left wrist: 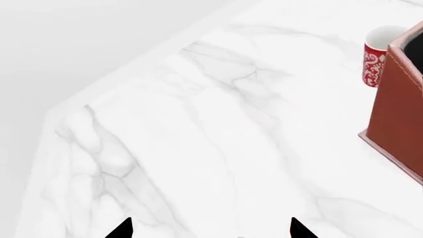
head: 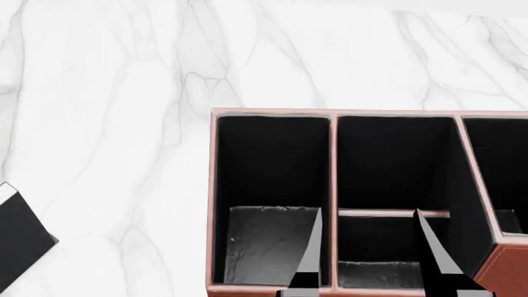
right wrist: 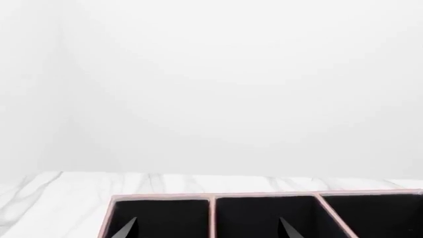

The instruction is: Pick up the book and place it in the left compartment of the caddy.

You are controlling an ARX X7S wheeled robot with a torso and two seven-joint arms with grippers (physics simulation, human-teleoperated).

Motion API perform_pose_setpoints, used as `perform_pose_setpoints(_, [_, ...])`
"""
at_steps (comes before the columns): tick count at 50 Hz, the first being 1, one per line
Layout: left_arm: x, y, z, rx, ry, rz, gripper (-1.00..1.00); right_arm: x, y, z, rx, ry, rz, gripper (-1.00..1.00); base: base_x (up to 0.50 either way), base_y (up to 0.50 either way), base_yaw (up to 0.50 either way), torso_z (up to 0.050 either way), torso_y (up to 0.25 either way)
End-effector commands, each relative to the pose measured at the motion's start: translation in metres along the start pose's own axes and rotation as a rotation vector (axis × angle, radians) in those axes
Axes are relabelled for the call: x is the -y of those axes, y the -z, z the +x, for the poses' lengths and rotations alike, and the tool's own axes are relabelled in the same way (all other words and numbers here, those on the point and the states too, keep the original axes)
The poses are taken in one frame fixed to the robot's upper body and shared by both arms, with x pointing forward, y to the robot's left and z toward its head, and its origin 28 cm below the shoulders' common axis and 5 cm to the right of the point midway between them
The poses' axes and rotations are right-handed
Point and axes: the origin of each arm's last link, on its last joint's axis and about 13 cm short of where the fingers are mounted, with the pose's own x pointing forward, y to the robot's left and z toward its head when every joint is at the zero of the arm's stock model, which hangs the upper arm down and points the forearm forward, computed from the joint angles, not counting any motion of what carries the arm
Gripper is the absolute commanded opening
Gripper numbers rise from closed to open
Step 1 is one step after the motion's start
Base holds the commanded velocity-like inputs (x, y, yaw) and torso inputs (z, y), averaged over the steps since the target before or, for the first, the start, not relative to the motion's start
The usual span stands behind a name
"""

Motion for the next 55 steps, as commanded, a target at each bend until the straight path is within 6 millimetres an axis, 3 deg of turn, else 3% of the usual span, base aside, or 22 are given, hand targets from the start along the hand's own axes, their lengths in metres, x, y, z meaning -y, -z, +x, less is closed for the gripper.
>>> perform_pose_setpoints(1, [-0.017,-0.009,0.007,0.004,0.063,0.022,1.0,0.002,0.0,0.002,0.022,0.007,-0.006,1.0,0.0,0.0,0.0,0.0,0.0])
perform_pose_setpoints(22, [-0.063,-0.019,0.03,-0.087,0.12,0.07,1.0,0.003,-0.001,0.002,0.027,0.011,-0.005,1.0,0.0,0.0,0.0,0.0,0.0])
perform_pose_setpoints(42, [-0.083,-0.011,0.044,-0.21,0.15,0.029,1.0,0.003,-0.001,0.002,0.028,0.009,-0.002,1.0,0.0,0.0,0.0,0.0,0.0])
perform_pose_setpoints(55, [-0.086,0.008,0.052,-0.274,0.152,-0.048,1.0,0.003,-0.001,0.002,0.03,0.009,-0.003,1.0,0.0,0.0,0.0,0.0,0.0])
